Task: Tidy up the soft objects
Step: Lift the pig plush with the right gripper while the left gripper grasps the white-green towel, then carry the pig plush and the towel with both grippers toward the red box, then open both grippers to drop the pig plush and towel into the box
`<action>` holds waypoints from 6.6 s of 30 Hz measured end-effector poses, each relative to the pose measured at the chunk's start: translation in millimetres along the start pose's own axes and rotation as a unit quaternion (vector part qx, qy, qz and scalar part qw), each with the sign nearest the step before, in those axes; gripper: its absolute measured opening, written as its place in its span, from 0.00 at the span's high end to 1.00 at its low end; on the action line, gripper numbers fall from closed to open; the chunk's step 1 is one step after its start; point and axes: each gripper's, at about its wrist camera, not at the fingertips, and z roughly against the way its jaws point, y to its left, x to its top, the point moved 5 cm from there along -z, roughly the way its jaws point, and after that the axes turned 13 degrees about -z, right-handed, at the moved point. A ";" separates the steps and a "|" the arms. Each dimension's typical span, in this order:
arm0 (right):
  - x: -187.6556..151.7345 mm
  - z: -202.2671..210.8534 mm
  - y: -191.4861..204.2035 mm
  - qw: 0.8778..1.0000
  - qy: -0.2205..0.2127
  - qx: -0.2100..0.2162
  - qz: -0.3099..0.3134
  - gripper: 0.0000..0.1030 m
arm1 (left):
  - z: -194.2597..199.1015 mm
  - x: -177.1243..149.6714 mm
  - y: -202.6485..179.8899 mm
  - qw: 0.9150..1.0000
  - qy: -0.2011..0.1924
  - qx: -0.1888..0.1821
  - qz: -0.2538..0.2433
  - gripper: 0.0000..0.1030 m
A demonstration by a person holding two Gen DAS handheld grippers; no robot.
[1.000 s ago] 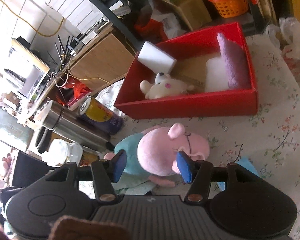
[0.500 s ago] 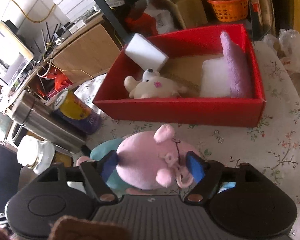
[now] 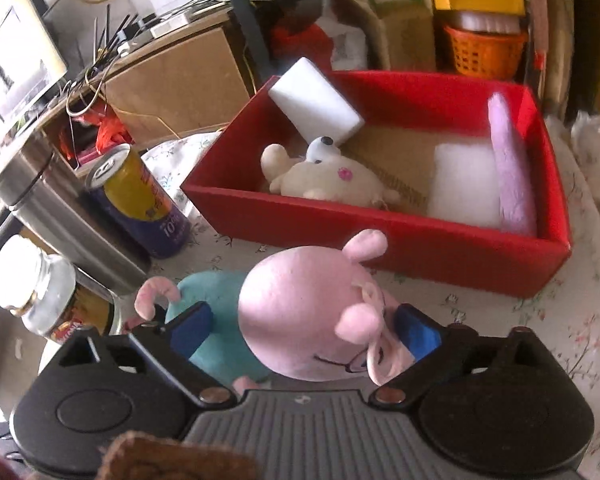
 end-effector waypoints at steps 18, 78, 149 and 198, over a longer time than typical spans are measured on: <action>20.0 53.4 -44.3 0.974 0.012 0.140 -0.177 0.60 | 66.5 7.6 4.9 0.994 -0.076 -0.078 0.014 0.86; 24.8 100.5 -66.4 0.960 -0.014 0.190 -0.207 0.59 | 16.5 6.9 -28.0 0.997 -0.060 -0.021 0.043 0.93; 1.7 -59.4 32.9 0.989 0.107 0.038 0.094 0.35 | 97.0 77.0 -14.8 0.978 -0.170 -0.109 0.049 1.00; 133.7 114.4 -65.2 0.973 -0.176 0.065 -0.131 0.55 | 101.9 203.5 -101.7 0.951 -0.267 -0.155 0.008 0.99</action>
